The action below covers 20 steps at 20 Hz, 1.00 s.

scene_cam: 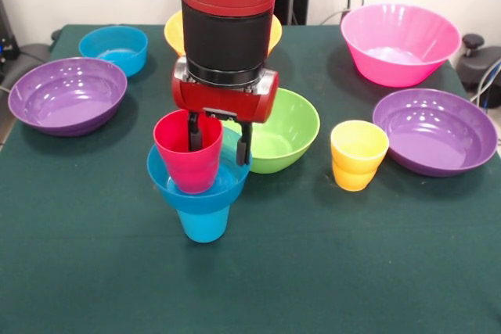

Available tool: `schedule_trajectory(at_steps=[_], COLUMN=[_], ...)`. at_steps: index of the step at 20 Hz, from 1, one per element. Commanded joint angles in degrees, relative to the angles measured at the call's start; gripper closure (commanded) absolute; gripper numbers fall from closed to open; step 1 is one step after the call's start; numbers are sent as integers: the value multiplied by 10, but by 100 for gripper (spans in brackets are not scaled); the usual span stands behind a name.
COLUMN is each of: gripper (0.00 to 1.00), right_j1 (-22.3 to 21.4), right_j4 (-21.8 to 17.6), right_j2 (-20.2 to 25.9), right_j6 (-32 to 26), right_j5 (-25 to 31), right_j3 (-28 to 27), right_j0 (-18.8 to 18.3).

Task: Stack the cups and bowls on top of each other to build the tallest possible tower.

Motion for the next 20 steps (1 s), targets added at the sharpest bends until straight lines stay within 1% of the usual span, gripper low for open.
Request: schedule_trajectory(at_steps=[1,10,14,16,20], gripper=[0,0,0,0,0], right_j1=[-6,-6,-34,-53,-93], right_j4=[14,22,27,28,23], right_j2=[5,1,3,2,-1], right_j6=[28,12,3,-8,-31], right_j5=[44,80,94,111,129], right_j3=[6,-26,-16,-16,11], right_j0=[23,30,28,26,20])
